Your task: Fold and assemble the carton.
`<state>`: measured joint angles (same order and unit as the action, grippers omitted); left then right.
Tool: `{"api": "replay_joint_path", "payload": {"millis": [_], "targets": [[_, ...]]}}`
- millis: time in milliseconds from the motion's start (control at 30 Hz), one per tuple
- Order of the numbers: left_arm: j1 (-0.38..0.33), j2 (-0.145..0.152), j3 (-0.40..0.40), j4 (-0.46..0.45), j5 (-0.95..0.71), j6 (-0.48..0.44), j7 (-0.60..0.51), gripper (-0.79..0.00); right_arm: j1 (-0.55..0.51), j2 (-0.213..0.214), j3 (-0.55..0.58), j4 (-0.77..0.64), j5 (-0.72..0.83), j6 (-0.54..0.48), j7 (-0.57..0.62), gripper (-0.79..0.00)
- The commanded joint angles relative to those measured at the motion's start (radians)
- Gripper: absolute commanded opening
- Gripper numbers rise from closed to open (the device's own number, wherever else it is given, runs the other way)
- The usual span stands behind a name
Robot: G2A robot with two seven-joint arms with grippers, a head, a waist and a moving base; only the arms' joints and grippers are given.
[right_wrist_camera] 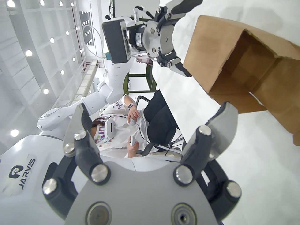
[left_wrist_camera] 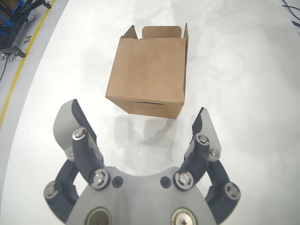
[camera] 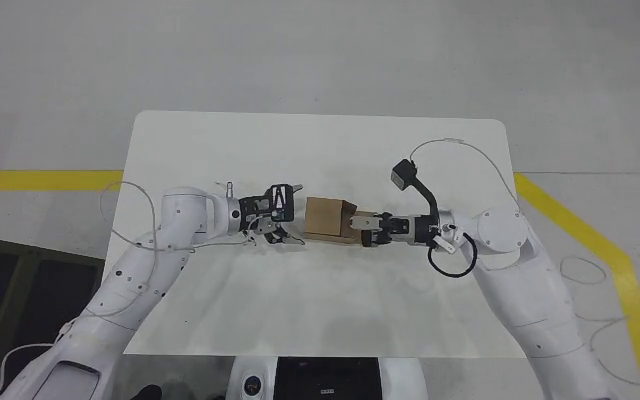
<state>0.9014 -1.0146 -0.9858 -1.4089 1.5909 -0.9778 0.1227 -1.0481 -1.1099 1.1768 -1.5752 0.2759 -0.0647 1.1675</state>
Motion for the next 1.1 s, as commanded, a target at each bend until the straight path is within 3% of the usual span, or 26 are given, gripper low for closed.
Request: {"api": "replay_joint_path", "payload": {"millis": [0, 367, 500, 900, 1067], "targets": [[-0.013, -0.007, 0.012, 0.018, -0.045, -0.006, -0.016, 0.000, 0.000, 0.002, -0.006, -0.001, -0.032, 0.013, -0.005, 0.000], [-0.067, -0.047, 0.084, 0.089, -0.212, 0.000, -0.108, 0.000, -0.126, 0.012, 0.019, -0.015, 0.022, -0.008, -0.074, 0.000], [-0.073, -0.055, 0.092, 0.115, -0.271, -0.004, -0.123, 0.000, -0.166, 0.011, 0.028, -0.023, 0.088, -0.070, -0.105, 0.000], [-0.051, -0.059, 0.078, 0.131, -0.322, 0.017, -0.110, 0.000, -0.189, 0.006, 0.008, -0.025, 0.101, -0.086, -0.158, 0.000], [-0.037, -0.058, 0.071, 0.126, -0.328, 0.028, -0.100, 0.000, -0.177, -0.006, -0.029, 0.034, 0.126, -0.150, -0.202, 0.000]]}}
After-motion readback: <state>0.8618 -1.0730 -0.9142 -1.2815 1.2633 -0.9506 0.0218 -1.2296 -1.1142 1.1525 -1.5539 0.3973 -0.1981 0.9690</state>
